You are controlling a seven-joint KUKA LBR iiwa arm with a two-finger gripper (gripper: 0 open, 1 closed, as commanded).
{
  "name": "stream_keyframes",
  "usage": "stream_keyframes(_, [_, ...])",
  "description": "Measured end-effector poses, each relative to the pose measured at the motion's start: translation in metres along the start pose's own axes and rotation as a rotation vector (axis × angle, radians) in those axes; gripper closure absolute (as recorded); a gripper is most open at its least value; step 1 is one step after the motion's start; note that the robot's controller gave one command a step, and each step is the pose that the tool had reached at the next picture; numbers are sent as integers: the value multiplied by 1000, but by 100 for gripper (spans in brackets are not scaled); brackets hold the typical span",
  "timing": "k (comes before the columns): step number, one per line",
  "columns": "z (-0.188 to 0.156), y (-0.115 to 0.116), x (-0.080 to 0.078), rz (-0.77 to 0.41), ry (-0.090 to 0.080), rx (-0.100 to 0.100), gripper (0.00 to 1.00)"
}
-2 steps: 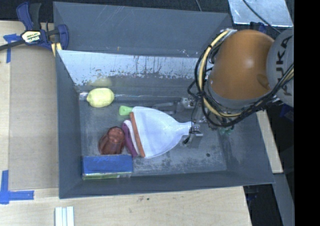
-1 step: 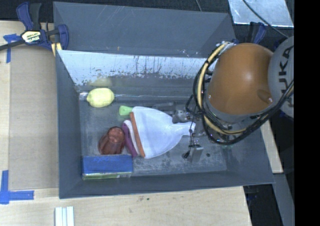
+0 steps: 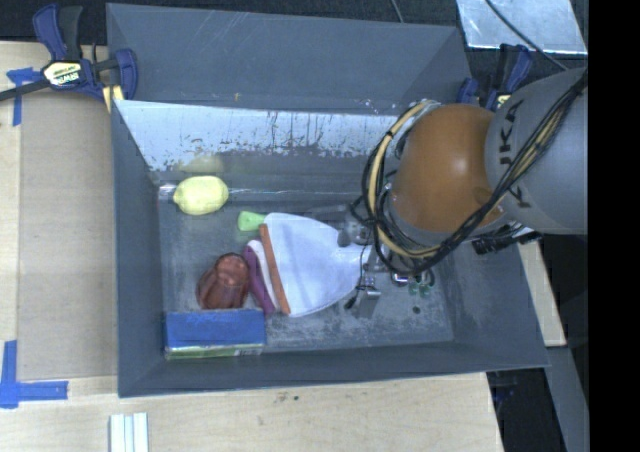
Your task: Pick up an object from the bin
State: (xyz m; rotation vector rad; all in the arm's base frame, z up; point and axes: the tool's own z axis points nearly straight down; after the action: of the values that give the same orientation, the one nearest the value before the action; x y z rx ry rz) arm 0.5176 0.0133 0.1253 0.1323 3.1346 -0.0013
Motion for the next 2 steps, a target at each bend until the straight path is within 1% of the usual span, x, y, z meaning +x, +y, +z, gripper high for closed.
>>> stream_keyframes(1, [-52, 7, 10, -158, -22, -3, 0])
stream_keyframes(2, [-43, 6, -5, -12, -8, -1, 0])
